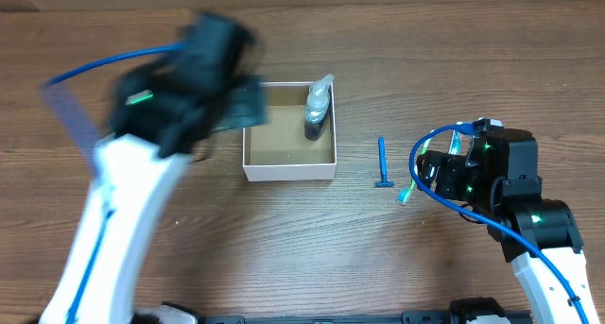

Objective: Pack container
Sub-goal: 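Move the left gripper down to the green soap box, then grasp the green soap box and place it in the box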

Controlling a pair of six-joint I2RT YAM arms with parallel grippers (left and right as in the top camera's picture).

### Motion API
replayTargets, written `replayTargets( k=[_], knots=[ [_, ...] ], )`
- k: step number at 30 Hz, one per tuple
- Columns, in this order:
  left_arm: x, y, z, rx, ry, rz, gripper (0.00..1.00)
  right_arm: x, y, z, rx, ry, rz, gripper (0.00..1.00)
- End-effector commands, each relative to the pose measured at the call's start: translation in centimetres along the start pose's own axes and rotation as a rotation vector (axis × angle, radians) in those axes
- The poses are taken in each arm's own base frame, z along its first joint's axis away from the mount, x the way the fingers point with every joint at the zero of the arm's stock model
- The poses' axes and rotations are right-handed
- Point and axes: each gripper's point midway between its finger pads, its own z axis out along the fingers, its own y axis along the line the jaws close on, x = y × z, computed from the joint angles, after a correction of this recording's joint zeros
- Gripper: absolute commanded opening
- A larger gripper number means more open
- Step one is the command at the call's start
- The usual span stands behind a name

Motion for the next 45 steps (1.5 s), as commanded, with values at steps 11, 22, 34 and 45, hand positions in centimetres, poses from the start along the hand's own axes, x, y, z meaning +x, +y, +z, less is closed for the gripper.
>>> replayTargets(
  k=[11,22,34,45],
  knots=[
    [8.4,18.3,14.0,-0.262,0.327,-0.677,1.00,-1.0,0.4,-0.7,-0.017,-0.031,0.001,1.00],
    [12.3,22.0,22.2,-0.231,0.373,-0.648,1.00,-1.0,0.4,-0.7,-0.016,-0.030,0.001,1.00],
    [15.6,22.4,27.7,-0.252,0.514,-0.628,0.88,-1.0,0.4,-0.7,-0.015,-0.028,0.002,1.00],
    [16.2,22.3,27.3,-0.257,0.544,-0.629,0.25,-1.0,0.4,-0.7,-0.016,-0.028,0.002,1.00]
  ],
)
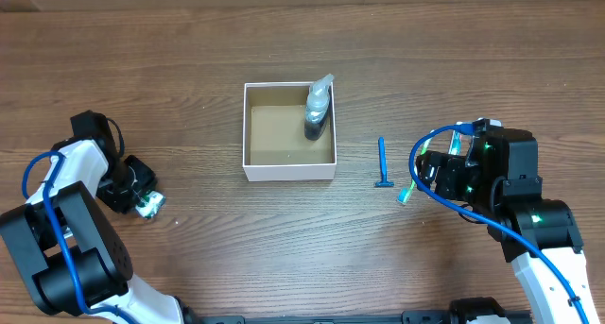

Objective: Pack container
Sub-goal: 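Grasp the green soap box and place it in the box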

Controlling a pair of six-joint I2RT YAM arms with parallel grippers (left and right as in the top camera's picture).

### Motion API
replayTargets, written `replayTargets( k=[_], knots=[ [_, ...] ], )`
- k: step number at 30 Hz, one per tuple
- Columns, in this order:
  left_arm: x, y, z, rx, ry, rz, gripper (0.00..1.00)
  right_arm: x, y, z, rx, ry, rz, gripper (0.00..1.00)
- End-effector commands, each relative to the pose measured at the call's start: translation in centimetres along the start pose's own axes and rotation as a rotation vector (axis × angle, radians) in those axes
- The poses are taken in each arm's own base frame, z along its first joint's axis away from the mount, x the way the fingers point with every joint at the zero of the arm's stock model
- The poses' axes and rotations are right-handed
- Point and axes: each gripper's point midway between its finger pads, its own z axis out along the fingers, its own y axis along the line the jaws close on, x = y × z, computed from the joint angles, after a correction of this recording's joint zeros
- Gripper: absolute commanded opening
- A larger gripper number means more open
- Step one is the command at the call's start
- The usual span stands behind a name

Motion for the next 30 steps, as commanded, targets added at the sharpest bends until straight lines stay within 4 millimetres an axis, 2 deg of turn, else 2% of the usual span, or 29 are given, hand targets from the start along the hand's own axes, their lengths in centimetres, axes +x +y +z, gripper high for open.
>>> replayTargets(
  k=[1,2,6,9,11,13,16,18,19,21,23,25,28,30],
  knots=[
    [1.0,0.5,1.3,-0.020,0.052,-0.001,0.20,-1.0,0.3,-0.7,-0.008,-0.032,0.000,1.00],
    [1.0,0.5,1.3,-0.019,0.051,-0.001,0.20,-1.0,0.3,-0.7,-0.008,-0.032,0.000,1.00],
    [0.5,-0.4,0.0,-0.007,0.045,0.011,0.05,-1.0,0.3,-0.7,-0.008,-0.031,0.000,1.00],
    [-0.4,-2.2,-2.9,0.015,0.006,0.049,0.04,-1.0,0.3,-0.6,-0.007,-0.029,0.000,1.00],
    [-0.8,-4.1,-5.6,0.043,-0.039,0.090,0.04,-1.0,0.3,-0.6,-0.008,-0.029,0.000,1.00],
    [-0.9,-7.0,-9.1,0.103,-0.100,0.158,0.04,-1.0,0.3,-0.6,-0.008,-0.029,0.000,1.00],
    [0.3,-12.9,-15.4,0.243,-0.223,0.312,0.04,-1.0,0.3,-0.6,-0.008,-0.029,0.000,1.00],
    [1.9,-16.4,-18.9,0.315,-0.299,0.428,0.04,-1.0,0.3,-0.6,-0.008,-0.029,0.000,1.00],
    [3.4,-18.8,-20.9,0.359,-0.344,0.524,0.04,-1.0,0.3,-0.6,-0.008,-0.029,0.000,1.00],
    [6.0,-22.0,-22.8,0.412,-0.396,0.657,0.04,-1.0,0.3,-0.6,-0.008,-0.029,0.000,1.00],
    [8.8,-24.9,-23.8,0.451,-0.450,0.751,0.04,-1.0,0.3,-0.6,-0.007,-0.029,0.000,1.00],
    [10.4,-26.3,-23.7,0.449,-0.475,0.796,0.07,-1.0,0.3,-0.6,-0.007,-0.029,0.000,1.00],
    [12.2,-27.7,-21.7,0.407,-0.460,0.845,0.08,-1.0,0.3,-0.6,-0.008,-0.028,0.001,1.00],
    [12.5,-28.2,-20.0,0.381,-0.427,0.852,0.08,-1.0,0.3,-0.6,-0.008,-0.028,0.001,1.00]
  ],
)
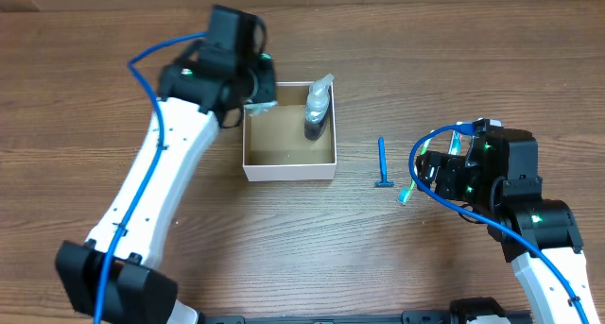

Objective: Pack container
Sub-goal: 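Grasp the green soap box and place it in the box, then grasp the Colgate toothpaste tube with the right gripper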

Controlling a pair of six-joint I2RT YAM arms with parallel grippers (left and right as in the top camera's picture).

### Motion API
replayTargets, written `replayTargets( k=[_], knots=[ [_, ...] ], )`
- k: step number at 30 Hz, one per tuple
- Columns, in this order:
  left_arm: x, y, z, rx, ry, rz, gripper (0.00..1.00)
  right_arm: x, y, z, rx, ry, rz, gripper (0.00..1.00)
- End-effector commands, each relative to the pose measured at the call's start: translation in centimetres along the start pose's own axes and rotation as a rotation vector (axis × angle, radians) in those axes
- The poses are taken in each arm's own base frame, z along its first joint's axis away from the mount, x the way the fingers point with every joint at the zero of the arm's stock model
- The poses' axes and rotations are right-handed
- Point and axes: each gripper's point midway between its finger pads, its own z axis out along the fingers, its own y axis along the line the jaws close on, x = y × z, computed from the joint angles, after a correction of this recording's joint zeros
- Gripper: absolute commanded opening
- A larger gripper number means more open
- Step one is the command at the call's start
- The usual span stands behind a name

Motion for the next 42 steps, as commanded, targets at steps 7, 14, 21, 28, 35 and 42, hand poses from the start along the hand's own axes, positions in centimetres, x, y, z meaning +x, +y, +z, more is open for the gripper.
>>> replayTargets(
  k=[7,14,21,28,35,42],
  knots=[
    [3.5,1.8,8.8,-0.117,0.174,0.016,0.31,-0.9,0.2,-0.6,-0.007,-0.026,0.001,1.00],
    [3.2,1.9,9.7,-0.113,0.174,0.055,0.67,-0.9,0.2,-0.6,-0.007,-0.026,0.001,1.00],
    [0.6,2.1,4.9,-0.161,0.121,0.059,0.93,-0.9,0.2,-0.6,-0.007,-0.026,0.001,1.00],
    [-1.5,5.6,-5.1,-0.266,-0.019,-0.051,1.00,-0.9,0.2,-0.6,-0.006,-0.026,0.001,1.00],
    [0.4,8.2,-13.2,-0.155,-0.019,0.018,1.00,-2.7,0.4,-1.1,-0.006,-0.091,-0.005,1.00],
    [3.3,9.0,-14.2,-0.169,0.041,0.079,1.00,-5.9,-3.1,-4.8,0.186,-0.203,0.161,1.00]
  ],
)
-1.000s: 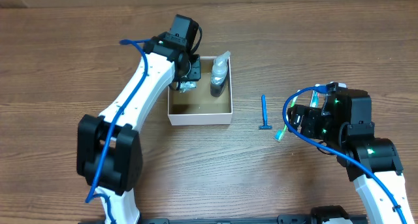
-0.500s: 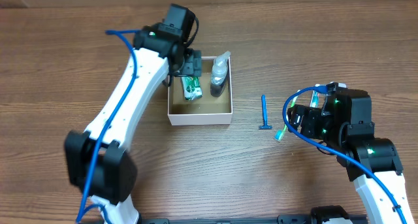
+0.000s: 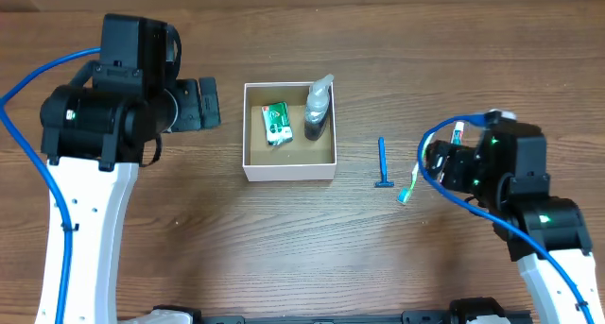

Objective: Pack container
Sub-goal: 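Grasp the Colgate toothpaste tube with the right gripper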

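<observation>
A white open box (image 3: 289,169) stands mid-table. Inside it a green packet (image 3: 275,122) lies on the left and a spray bottle (image 3: 318,110) stands at the right. My left gripper (image 3: 207,104) hovers just left of the box, fingers spread and empty. A blue razor (image 3: 383,163) lies on the table right of the box. Beside it lies a small green-and-white brush (image 3: 408,189). My right gripper (image 3: 431,166) sits just right of the brush; its fingers are hidden under the wrist.
Blue cables loop off both arms. The wooden table (image 3: 302,248) is bare in front of the box and along the far edge.
The green packet now lies in the box. My left gripper, which was over the box's back left corner, has drawn back to the left, empty. The right arm has shifted slightly right.
First my left arm was a blur over the box's left side. Then its gripper was at the far left of the table on a small green packet. Later it was over the box's corner with the packet, which is now inside. Razor and brush stayed put.
</observation>
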Controlling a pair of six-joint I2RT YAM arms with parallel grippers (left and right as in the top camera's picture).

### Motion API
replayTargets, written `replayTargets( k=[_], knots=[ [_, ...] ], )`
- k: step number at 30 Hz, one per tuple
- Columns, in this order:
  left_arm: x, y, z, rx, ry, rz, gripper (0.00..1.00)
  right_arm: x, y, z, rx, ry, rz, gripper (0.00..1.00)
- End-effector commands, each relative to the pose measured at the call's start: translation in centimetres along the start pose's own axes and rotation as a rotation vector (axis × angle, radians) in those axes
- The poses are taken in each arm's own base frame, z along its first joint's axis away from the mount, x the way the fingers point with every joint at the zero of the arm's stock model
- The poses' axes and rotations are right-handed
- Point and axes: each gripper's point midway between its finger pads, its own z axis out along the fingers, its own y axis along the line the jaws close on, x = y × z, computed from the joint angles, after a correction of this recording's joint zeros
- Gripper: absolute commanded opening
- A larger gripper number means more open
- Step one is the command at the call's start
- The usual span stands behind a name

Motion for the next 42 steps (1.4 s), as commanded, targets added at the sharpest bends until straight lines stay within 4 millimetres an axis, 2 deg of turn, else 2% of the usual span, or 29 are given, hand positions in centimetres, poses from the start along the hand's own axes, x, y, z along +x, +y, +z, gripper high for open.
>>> replayTargets(
  k=[1,3,6,15,20,28,42],
  knots=[
    [2.1,0.0,0.3,0.022,0.050,0.078,1.00,-3.6,-2.3,-2.4,0.101,-0.109,0.109,1.00],
    [3.2,0.2,0.7,0.019,0.067,0.084,1.00,-3.2,-3.1,-2.0,0.130,-0.079,0.116,1.00],
    [4.5,0.1,1.5,0.039,0.072,0.083,1.00,-2.3,-4.3,0.0,0.174,0.007,0.117,1.00],
    [7.8,-0.2,4.4,0.065,0.147,0.081,1.00,-0.7,-6.3,10.2,0.258,0.300,0.071,1.00],
    [8.3,-0.2,5.4,0.062,0.158,0.081,1.00,0.3,-7.4,13.6,0.277,0.353,0.083,1.00],
    [8.1,-0.3,5.6,0.066,0.147,0.077,1.00,2.4,-10.3,16.7,0.321,0.438,0.131,1.00],
    [8.1,-0.3,5.6,0.067,0.149,0.069,1.00,3.3,-10.3,18.5,0.289,0.462,0.105,0.98]
  ],
)
